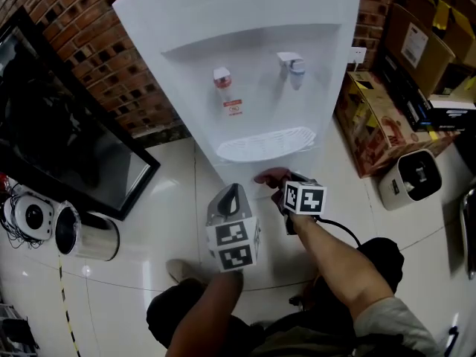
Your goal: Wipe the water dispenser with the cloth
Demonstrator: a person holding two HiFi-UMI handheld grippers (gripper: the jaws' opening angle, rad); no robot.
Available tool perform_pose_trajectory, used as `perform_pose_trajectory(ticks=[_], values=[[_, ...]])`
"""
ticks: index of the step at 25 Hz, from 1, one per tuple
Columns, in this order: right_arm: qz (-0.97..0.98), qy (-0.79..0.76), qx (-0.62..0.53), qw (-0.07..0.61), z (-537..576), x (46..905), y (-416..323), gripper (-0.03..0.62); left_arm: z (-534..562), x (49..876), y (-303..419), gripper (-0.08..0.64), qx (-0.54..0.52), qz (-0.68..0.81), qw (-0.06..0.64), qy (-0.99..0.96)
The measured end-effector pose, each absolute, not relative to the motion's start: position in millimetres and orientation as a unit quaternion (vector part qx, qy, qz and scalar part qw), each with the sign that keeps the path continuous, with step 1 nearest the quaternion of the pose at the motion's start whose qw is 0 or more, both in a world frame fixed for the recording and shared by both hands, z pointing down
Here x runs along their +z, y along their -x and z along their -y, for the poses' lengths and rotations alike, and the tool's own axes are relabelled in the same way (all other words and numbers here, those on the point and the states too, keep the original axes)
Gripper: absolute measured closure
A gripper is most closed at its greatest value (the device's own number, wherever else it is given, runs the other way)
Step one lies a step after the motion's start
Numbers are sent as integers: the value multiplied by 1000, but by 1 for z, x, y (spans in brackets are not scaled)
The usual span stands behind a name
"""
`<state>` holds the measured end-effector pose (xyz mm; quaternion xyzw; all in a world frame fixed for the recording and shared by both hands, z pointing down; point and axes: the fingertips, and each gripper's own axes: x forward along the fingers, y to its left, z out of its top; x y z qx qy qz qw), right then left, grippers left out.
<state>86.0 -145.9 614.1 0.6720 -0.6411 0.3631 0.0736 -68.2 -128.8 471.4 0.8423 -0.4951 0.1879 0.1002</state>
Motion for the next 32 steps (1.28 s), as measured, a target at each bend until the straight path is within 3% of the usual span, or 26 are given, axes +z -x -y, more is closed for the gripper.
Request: perform_pose_trajectory(ticks=[17,32], values=[[608,-692,386,60,126,623,-154,532,123,495,-10,560,192,455,127,-860],[554,-738,382,50,119,627,-198,535,115,516,-25,560,220,433,127,-865]])
